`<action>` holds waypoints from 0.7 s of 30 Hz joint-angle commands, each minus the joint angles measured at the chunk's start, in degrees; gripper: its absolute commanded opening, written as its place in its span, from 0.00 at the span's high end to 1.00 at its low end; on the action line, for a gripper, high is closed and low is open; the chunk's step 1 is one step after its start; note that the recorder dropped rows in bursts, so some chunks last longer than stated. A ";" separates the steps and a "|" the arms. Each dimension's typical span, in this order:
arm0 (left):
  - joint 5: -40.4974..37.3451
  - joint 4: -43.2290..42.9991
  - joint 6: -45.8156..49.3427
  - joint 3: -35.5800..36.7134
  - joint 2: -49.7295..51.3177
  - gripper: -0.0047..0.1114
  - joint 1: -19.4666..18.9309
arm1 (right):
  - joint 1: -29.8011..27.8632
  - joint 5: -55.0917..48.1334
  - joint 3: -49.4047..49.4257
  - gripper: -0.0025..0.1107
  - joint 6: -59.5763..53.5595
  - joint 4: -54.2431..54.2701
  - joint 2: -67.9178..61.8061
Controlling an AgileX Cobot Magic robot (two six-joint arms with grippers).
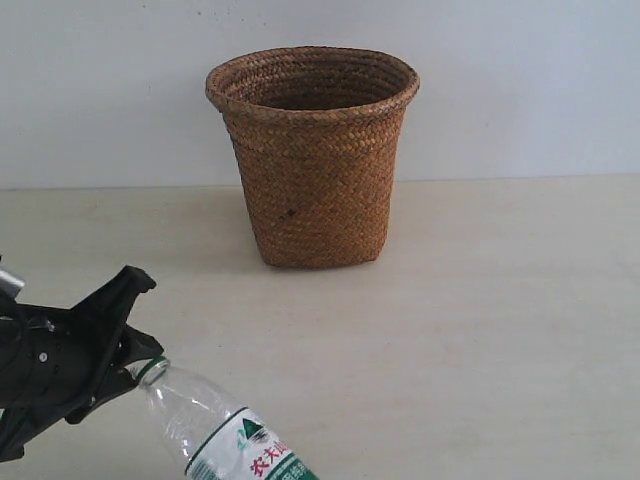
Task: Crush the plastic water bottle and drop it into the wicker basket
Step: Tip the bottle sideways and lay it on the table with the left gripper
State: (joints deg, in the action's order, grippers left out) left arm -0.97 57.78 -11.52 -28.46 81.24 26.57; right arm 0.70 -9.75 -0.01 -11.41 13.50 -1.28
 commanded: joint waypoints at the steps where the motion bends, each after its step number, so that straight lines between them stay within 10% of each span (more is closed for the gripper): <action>1: 1.57 1.53 -4.37 0.25 -1.54 0.90 -0.09 | -0.20 0.52 0.01 0.97 -0.14 -0.30 0.17; 9: 7.15 1.92 -12.24 0.15 -1.88 0.55 -0.09 | -0.20 0.52 0.01 0.97 -0.14 -0.30 0.17; 17: 8.69 -2.86 -10.94 -0.20 -1.88 0.55 -0.09 | -0.20 1.37 0.01 0.97 -0.14 -0.30 0.17; 21: 6.92 -17.38 4.27 -2.97 -2.43 0.57 -0.18 | -0.20 1.37 0.01 0.97 -0.14 -0.30 0.17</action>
State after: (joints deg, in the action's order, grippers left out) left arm 7.49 50.60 -17.16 -29.26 79.82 26.57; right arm 0.70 -9.05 -0.01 -11.41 13.50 -1.28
